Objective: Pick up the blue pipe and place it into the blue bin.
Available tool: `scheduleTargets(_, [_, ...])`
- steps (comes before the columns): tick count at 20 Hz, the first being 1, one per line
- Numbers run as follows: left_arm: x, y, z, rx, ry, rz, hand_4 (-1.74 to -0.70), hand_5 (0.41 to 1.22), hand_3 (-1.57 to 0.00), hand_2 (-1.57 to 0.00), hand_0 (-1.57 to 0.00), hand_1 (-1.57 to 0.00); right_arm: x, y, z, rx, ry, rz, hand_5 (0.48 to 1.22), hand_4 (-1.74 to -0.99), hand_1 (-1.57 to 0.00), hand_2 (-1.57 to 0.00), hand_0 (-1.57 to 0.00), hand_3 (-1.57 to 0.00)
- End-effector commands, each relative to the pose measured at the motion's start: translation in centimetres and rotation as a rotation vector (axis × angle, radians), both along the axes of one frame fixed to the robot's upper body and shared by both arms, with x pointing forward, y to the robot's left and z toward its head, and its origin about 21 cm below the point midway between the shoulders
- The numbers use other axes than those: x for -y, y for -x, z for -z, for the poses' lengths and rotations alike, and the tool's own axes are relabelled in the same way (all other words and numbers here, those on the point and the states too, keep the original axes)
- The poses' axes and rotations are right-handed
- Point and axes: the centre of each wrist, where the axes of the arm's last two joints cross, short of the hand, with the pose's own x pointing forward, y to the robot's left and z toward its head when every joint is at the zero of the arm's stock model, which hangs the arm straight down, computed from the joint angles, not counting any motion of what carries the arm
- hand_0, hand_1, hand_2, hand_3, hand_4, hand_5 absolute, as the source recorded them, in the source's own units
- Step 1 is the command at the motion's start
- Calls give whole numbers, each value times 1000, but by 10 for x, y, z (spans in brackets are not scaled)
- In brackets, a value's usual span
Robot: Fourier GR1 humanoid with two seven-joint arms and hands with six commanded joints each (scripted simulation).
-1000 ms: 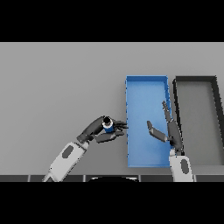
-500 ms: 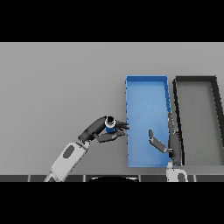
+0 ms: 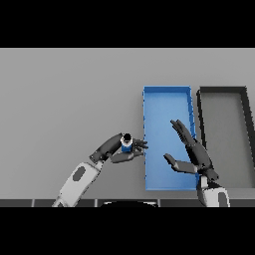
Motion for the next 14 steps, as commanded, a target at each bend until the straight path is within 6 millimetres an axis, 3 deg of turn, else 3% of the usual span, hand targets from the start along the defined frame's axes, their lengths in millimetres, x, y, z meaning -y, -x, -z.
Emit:
scheduleTargets(1, [-2,-1,-1,2,-5,-4,-1467,1221,-1571,-1571,-1571,-1571,-7,-5,-11,-11,16,-49,568,-1247,-11,-106,1,0])
scheduleTargets(9, [-1,-6,-4,15,-15,0,-1467,1221,-1571,-1571,-1571,-1571,-51,-31,-60,53,180,-300,559,-1302,-1,-42,1,1])
scheduleTargets(14, [-5,-6,1,16,5,18,-1464,1221,-1571,-1571,-1571,-1571,-78,-41,-72,66,214,-426,554,-1253,0,-48,1,1])
